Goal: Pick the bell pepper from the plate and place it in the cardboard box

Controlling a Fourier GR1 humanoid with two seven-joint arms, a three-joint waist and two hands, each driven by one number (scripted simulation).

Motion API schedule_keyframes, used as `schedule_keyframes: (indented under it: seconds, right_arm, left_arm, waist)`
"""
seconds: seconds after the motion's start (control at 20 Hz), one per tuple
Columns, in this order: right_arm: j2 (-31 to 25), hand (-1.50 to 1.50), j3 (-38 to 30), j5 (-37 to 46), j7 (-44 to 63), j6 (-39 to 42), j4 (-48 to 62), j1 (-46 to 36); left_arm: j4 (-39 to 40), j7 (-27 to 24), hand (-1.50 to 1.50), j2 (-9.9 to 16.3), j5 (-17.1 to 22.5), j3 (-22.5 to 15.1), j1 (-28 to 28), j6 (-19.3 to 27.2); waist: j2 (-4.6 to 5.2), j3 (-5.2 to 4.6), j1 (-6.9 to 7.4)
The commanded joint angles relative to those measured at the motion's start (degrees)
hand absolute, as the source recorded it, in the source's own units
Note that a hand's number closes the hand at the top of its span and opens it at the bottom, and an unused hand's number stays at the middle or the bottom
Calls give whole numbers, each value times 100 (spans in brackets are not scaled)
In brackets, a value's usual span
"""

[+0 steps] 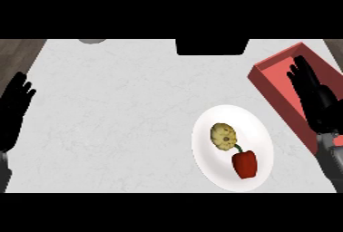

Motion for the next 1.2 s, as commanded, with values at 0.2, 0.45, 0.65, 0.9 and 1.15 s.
schedule_keyframes:
  seconds: [0.2,0.45,0.65,0.9,1.15]
  right_arm:
    - [-50,150,-1177,-131,-777,-920,-261,1306]
    - [-216,-150,-897,1179,-1276,-1828,278,2487]
    - [-354,-150,-837,1624,-2346,-1710,-325,3116]
    - [-1723,-150,-484,2168,-447,-1139,-1696,3358]
    - [-2904,-150,-103,2046,841,259,-2524,3679]
  left_arm:
    - [-445,-334,0,-716,181,-97,281,223]
    - [-870,-52,0,-1239,133,-603,210,465]
    - [-1146,62,0,-1339,-4,-784,327,510]
    - [-1127,50,0,-1273,-26,-663,275,470]
    - [-910,73,0,-1092,43,-438,102,360]
  waist:
    - [-158,-260,-477]
    - [-118,-251,-375]
    - [-119,-254,-258]
    - [-120,-278,-184]
    - [-109,-301,-205]
